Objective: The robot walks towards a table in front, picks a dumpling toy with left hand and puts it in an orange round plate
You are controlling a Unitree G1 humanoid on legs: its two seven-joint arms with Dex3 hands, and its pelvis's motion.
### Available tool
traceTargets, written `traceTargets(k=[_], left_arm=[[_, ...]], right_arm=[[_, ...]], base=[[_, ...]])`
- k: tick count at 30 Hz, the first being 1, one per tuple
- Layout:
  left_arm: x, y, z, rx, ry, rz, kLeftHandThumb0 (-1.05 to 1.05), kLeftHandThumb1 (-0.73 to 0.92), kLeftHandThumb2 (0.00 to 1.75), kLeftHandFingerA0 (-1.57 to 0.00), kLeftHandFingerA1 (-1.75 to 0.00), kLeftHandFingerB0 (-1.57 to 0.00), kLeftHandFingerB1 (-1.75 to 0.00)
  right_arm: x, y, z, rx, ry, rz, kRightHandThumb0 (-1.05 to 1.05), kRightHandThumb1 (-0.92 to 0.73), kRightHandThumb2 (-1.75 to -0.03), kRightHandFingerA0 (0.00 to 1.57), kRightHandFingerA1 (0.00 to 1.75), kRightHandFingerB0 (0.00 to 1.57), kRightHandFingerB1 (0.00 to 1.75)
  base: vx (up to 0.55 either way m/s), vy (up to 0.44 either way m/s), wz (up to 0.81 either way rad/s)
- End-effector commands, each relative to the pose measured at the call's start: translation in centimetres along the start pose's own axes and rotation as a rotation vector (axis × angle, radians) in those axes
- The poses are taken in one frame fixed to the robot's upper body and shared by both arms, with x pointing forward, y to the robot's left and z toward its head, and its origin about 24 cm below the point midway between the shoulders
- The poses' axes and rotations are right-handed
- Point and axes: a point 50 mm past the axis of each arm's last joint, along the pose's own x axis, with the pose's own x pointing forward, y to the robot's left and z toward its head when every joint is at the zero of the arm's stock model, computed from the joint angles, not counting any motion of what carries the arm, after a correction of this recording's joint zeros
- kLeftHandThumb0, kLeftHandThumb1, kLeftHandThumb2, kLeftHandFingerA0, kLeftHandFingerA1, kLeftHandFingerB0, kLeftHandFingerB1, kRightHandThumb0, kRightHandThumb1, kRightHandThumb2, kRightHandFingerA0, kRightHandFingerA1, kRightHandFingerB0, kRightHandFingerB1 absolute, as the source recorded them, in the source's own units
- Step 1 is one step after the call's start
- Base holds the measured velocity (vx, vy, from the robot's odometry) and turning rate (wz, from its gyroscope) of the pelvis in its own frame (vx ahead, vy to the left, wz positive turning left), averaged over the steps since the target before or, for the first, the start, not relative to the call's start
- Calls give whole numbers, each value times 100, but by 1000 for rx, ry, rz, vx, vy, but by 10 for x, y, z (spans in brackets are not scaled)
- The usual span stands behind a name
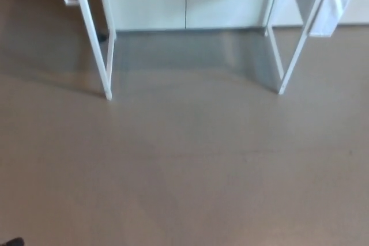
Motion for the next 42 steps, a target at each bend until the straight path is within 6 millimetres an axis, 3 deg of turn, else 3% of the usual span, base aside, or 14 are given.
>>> traceTargets(k=[1,11,12,15,16,21,23,27,28,30,32,34,36,42], left_arm=[[-5,10,-6,53,-2,39,8,64,60,-32,-69,-30,-53],[-13,21,-28,109,40,60,5,40,90,-38,-70,-27,-61],[-14,22,-32,127,52,79,5,59,57,-45,-76,-34,-52],[-17,26,-39,168,73,108,0,58,56,-47,-79,-33,-53],[-17,26,-39,185,74,111,1,41,90,-45,-72,-25,-59],[-18,26,-42,223,76,111,1,41,90,-43,-72,-24,-59],[-18,26,-42,228,73,109,1,58,57,-48,-80,-30,-52],[-20,28,-47,255,89,125,-1,57,57,-48,-78,-32,-50],[-21,29,-48,264,92,128,-1,39,87,-44,-71,-25,-58],[-23,30,-51,275,97,127,-4,60,56,-43,-75,-32,-51],[-24,31,-54,272,100,126,-2,40,88,-41,-70,-26,-58],[-25,32,-57,275,109,129,-1,62,56,-42,-73,-32,-48],[-26,33,-58,284,119,137,0,40,88,-44,-71,-25,-57],[-26,33,-59,364,126,155,-5,36,85,-56,-76,-27,-58]], right_arm=[[-3,-6,-6,-29,8,-30,-11,-50,-59,58,92,26,57],[-13,-12,-28,-110,51,-47,-14,-47,-60,61,94,27,61],[-14,-13,-33,-92,63,-57,-10,-49,-59,63,97,29,60],[-17,-15,-41,-40,105,-57,-14,-48,-61,60,100,28,63],[-16,-15,-41,-40,110,-58,-18,-46,-59,67,99,29,64],[-18,-15,-45,-28,114,-58,-16,-46,-61,66,100,30,65],[-18,-15,-45,-42,111,-55,-21,-45,-62,75,104,30,67],[-20,-16,-50,-17,127,-56,-15,-48,-61,41,88,29,63],[-21,-16,-51,-12,130,-57,-20,-49,-58,64,103,29,63],[-22,-17,-54,-24,140,-59,-21,-48,-58,65,101,29,64],[-23,-17,-55,-39,145,-60,-18,-31,-86,72,90,27,63],[-24,-18,-58,-40,152,-60,-17,-31,-87,71,90,25,62],[-25,-18,-59,-43,158,-57,-22,-49,-58,65,98,26,61],[-26,-18,-61,-63,153,-52,-23,-44,-61,73,115,30,67]], base=[[449,322,4],[417,11,20],[508,-88,47],[500,-69,48],[474,-57,-3],[423,-80,-9],[410,69,-28],[580,149,-28],[608,161,-65],[616,153,-32],[494,136,-11],[356,91,6],[337,56,11],[336,-56,9]])
